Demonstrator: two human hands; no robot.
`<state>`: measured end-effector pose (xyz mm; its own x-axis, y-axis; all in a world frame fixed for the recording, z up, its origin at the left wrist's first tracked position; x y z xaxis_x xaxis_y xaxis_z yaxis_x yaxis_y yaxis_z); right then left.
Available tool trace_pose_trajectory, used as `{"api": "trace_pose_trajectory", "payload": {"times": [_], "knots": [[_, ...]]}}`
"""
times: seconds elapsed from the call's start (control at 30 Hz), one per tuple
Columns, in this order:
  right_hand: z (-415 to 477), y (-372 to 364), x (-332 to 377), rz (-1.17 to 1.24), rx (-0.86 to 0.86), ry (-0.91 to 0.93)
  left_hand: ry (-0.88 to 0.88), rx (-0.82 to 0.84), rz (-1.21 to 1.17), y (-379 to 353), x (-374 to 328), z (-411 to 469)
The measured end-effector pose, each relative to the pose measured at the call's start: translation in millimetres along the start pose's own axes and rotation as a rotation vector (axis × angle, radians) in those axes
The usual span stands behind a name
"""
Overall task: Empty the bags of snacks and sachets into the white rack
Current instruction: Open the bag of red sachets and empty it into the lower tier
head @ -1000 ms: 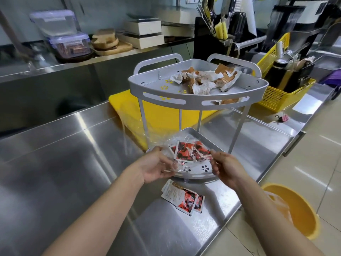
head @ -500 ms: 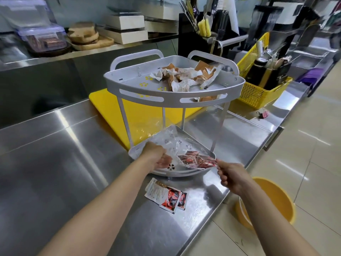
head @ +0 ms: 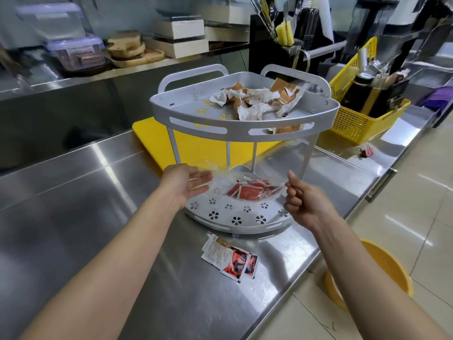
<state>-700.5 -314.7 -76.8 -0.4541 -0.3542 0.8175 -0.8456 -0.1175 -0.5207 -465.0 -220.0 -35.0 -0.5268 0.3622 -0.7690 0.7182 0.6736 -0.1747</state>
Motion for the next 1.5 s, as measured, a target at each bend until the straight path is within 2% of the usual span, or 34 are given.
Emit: {"api": "trace_pose_trajectory", "payload": {"times": [0.23, 0.37, 0.43, 0.57, 0.63, 0.7, 0.77, 0.87, 0.97, 1.03, 1.1, 1.17, 1.23, 1.3, 1.37, 1.43, 1.5], "knots": [[0, -15, 14, -0.033, 0.033, 0.058, -0.008, 0.023, -0.020, 3, -4, -7], [-6, -21, 37, -0.023, 0.085, 0.210, -0.170, 0.018, 0.012, 6, -21, -14], [-6, -22, 47, -0.069, 0.116, 0.270, -0.208, 0.003, 0.111, 3, -24, -19], [1, -6, 18, -0.237, 0.022, 0.061, -0.052, -0.052, 0.405, -3, -6, -21], [1, -3, 18, -0.215, 0.014, 0.081, -0.113, -0.028, 0.356, -4, -12, -23], [1, -8, 35, -0.112, 0.045, 0.209, -0.241, -0.007, 0.272, -4, -28, -26], [-2, -16, 49, -0.115, 0.075, 0.282, -0.297, -0.021, 0.346, -6, -33, -30], [-3, -17, 45, -0.153, 0.049, 0.203, -0.275, 0.004, 0.440, -12, -24, -36], [-7, -21, 58, -0.235, 0.086, 0.309, -0.363, -0.009, 0.391, -13, -34, -44], [-15, -23, 50, -0.334, 0.090, 0.271, -0.316, -0.013, 0.430, -12, -30, -41], [-16, -22, 39, -0.310, 0.061, 0.219, -0.281, -0.027, 0.424, -8, -23, -40], [-22, -26, 47, -0.242, 0.019, 0.284, -0.331, -0.013, 0.352, -7, -25, -45], [-25, -29, 54, -0.231, 0.053, 0.351, -0.326, 0.012, 0.351, -8, -25, -45], [-25, -27, 38, -0.235, 0.076, 0.244, -0.230, 0.006, 0.353, -1, -13, -38], [-22, -10, 4, -0.241, 0.076, -0.034, -0.080, 0.001, 0.367, 12, 4, -24], [-27, 9, -16, -0.275, 0.098, -0.269, 0.094, 0.056, 0.394, 25, 21, -18], [-29, 25, -20, -0.291, 0.113, -0.375, 0.219, 0.140, 0.401, 35, 33, -19]]}}
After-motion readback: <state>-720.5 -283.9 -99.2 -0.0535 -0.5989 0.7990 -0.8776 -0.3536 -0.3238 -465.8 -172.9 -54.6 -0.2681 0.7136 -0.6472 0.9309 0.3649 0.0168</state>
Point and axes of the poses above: each hand's wrist, its own z-axis towards the middle knuckle, its own y-axis out of the back of the hand, x = y × z, the point moved 7 cm from there along z, towards the middle knuckle, and after that the axes turned 13 degrees about y, right-handed, at the moved point
